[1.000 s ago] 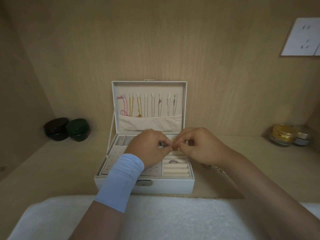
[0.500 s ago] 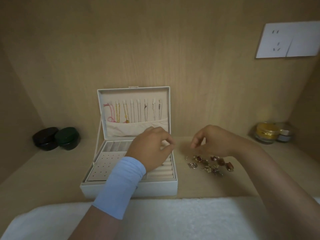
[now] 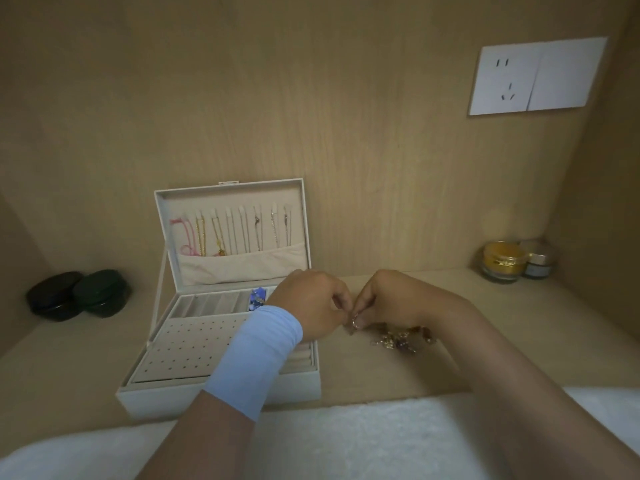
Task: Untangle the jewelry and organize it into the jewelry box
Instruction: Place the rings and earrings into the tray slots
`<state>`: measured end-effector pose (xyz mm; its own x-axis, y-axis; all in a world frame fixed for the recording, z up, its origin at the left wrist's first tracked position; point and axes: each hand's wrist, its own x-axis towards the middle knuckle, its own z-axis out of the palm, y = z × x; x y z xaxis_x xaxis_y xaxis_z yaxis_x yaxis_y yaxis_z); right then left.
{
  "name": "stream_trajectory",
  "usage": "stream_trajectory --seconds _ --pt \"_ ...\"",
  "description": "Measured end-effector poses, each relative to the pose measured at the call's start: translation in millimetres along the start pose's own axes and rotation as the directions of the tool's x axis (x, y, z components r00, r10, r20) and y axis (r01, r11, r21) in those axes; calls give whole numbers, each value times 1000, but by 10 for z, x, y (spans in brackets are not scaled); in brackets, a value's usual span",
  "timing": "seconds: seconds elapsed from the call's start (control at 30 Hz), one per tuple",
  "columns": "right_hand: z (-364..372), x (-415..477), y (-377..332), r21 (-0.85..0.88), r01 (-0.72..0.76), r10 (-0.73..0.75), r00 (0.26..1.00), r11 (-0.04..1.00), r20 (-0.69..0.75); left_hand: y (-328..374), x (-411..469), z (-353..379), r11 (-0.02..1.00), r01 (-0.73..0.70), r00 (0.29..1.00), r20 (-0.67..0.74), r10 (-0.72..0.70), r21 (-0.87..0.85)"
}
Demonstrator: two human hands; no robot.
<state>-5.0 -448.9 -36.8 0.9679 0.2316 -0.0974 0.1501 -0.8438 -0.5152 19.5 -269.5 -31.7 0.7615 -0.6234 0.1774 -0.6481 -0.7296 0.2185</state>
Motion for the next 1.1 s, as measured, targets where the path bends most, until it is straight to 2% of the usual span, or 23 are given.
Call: stream_trajectory --seconds 0.1,0.2,0.37,0.5,0.6,0.7,0.8,0.93,1.03,1.1 --pt "-69 -27 31 171 -9 15 999 985 -33 -3 2 -13 993 36 999 -4 -36 -112" --pt "-106 -40 65 371 -28 60 995 928 -74 8 -3 -25 947 108 994 8 -111 -304" --pt "-139 -40 55 582 -65 88 996 810 -11 -66 20 8 820 128 981 -49 -187 -558" --pt "-109 2 10 709 -143 133 989 691 70 -169 -29 -19 733 97 980 -64 -188 -673" --pt "-78 32 -28 758 -199 155 979 621 130 -254 -55 -60 672 96 979 -55 -199 -735" --pt "-31 43 -79 782 -183 145 982 595 119 -292 -68 -96 638 123 975 -29 -222 -760" --pt "-11 21 -149 760 -150 148 986 633 72 -318 -76 -112 643 149 967 -26 -255 -751" --pt "-16 -4 -221 669 -166 138 986 724 95 -307 -96 -136 574 193 955 17 -298 -796" --pt "-10 -2 -282 657 -188 132 982 730 134 -299 -98 -146 550 176 953 1 -303 -817" --pt "-2 6 -313 688 -191 131 982 700 139 -316 -86 -143 540 163 949 -19 -316 -826"
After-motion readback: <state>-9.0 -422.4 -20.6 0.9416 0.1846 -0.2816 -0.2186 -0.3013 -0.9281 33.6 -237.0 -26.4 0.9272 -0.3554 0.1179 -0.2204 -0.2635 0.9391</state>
